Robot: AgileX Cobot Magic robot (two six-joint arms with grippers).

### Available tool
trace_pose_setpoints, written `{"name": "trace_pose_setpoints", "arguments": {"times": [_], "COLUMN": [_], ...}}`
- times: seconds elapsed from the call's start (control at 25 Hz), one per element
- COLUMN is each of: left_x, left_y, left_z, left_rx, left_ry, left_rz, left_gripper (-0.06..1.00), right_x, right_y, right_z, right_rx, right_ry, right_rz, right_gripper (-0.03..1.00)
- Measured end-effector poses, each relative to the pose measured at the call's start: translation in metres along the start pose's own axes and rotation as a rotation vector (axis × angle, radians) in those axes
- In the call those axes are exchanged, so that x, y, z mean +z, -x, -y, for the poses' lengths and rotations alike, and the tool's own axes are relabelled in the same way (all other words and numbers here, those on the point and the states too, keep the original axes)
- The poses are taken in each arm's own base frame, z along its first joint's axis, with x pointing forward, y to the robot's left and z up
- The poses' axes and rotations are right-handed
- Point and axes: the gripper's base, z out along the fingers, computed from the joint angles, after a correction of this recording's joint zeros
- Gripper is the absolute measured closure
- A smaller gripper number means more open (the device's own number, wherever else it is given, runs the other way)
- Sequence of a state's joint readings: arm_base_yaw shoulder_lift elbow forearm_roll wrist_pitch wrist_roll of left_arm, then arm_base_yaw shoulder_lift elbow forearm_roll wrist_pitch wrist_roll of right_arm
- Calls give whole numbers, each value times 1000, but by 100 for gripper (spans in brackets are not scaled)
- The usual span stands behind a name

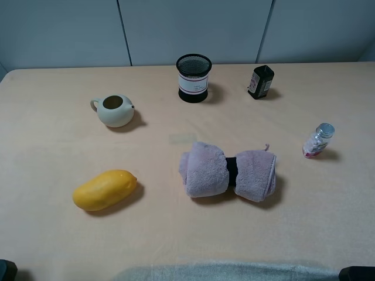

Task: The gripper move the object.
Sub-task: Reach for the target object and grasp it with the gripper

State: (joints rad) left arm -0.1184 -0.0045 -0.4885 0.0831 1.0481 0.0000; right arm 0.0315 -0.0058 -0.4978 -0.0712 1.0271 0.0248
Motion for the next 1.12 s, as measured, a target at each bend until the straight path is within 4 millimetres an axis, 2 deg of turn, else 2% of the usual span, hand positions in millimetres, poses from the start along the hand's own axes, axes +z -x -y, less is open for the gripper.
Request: {"name": "trace_pose_setpoints", "arguments": {"times": [1.12], "left_x": [0], "left_y": [0], "left_z": [0], "left_rx": [0], "left_ry": [0], "left_rz": [0], "left_gripper": [15], "right_x": [0], "right_y": [0], "right_z": [0], "right_rx": [-4], "right_ry": [0], "right_rz": [0], "right_gripper": [28]}}
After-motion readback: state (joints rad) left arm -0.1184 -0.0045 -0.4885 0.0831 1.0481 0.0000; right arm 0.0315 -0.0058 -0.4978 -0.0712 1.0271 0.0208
